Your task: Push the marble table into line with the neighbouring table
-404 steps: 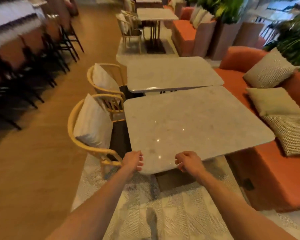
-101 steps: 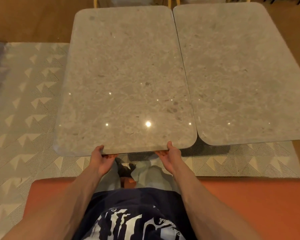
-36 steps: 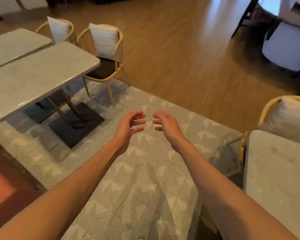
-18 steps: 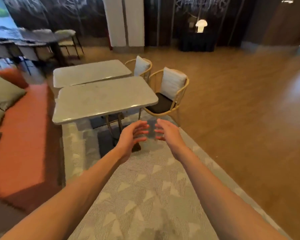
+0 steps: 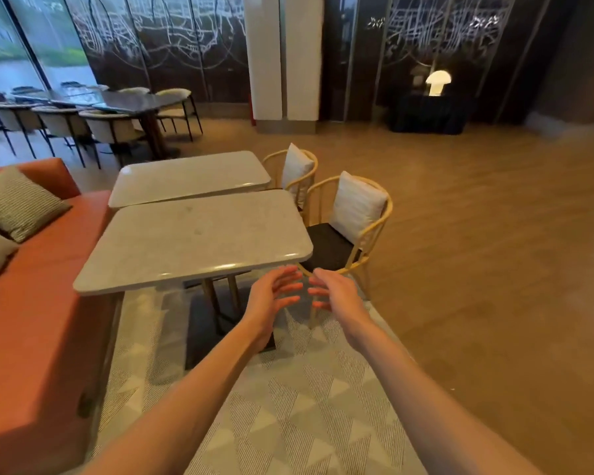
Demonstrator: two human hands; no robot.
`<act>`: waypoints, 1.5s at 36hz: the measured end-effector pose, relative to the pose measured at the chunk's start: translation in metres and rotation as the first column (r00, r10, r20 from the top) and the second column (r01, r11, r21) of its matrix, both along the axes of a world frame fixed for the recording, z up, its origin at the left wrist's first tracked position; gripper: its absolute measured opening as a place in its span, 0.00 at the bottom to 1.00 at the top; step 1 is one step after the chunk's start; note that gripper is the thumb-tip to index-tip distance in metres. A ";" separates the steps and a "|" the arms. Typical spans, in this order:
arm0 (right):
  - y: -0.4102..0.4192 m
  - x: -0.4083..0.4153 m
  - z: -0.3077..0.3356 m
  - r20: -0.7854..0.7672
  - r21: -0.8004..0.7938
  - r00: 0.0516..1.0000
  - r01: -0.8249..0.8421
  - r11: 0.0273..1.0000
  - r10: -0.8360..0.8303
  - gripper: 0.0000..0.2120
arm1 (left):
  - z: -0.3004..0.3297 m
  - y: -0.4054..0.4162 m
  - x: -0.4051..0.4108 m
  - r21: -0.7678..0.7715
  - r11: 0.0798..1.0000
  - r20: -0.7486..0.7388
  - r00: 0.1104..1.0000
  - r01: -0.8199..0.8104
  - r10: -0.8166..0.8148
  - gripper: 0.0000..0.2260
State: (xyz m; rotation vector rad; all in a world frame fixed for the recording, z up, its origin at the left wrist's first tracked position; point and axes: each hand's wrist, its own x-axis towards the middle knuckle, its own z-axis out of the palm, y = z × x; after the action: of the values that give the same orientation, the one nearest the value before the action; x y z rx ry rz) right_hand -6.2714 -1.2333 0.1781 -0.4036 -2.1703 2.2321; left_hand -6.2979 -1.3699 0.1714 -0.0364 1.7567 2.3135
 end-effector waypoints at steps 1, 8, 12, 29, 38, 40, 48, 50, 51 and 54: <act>0.013 -0.016 -0.001 0.004 0.014 1.000 0.006 1.000 -0.006 0.09 | -0.001 0.014 -0.018 0.014 1.000 0.003 1.000 0.000 0.000 0.15; 0.101 -0.125 0.005 0.033 0.075 0.998 0.043 0.996 -0.045 0.07 | -0.001 0.109 -0.134 0.038 0.996 0.033 0.996 0.077 -0.078 0.14; 0.141 -0.184 0.009 0.033 0.097 0.997 0.064 0.993 -0.068 0.06 | 0.007 0.142 -0.188 -0.022 0.997 0.001 0.997 0.073 -0.073 0.14; 0.192 -0.369 -0.051 0.140 0.379 0.936 -0.352 0.856 0.323 0.18 | -0.046 0.143 -0.312 -0.404 0.855 0.010 0.934 -0.324 0.358 0.17; 0.162 -0.430 -0.090 0.226 0.449 0.864 -0.503 0.738 0.451 0.24 | -0.090 0.096 -0.332 -0.580 0.751 0.080 0.896 -0.316 0.438 0.20; 0.152 -0.442 -0.104 0.230 0.491 0.859 -0.508 0.708 0.457 0.25 | -0.104 0.083 -0.344 -0.592 0.748 0.097 0.895 -0.300 0.435 0.21; 0.112 -0.491 -0.170 0.311 0.640 0.851 -0.516 0.569 0.423 0.24 | -0.167 0.035 -0.404 -0.726 0.676 0.142 0.933 -0.129 0.330 0.23; 0.102 -0.501 -0.189 0.340 0.655 0.845 -0.528 0.540 0.414 0.23 | -0.184 0.025 -0.423 -0.798 0.598 0.140 0.943 -0.073 0.302 0.24; 0.098 -0.505 -0.198 0.350 0.667 0.839 -0.535 0.518 0.417 0.23 | -0.192 0.020 -0.432 -0.831 0.554 0.140 0.946 -0.049 0.294 0.24; 0.086 -0.517 -0.227 0.347 0.731 0.816 -0.544 0.411 0.461 0.21 | -0.222 0.001 -0.458 -0.921 0.390 0.122 0.959 0.013 0.256 0.25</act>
State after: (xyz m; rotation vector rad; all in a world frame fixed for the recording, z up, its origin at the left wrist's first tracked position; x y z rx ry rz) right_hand -6.7880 -1.1470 -0.0493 0.2409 -3.3622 0.9952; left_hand -6.7557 -1.3685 -0.0502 -0.6376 2.6880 0.9736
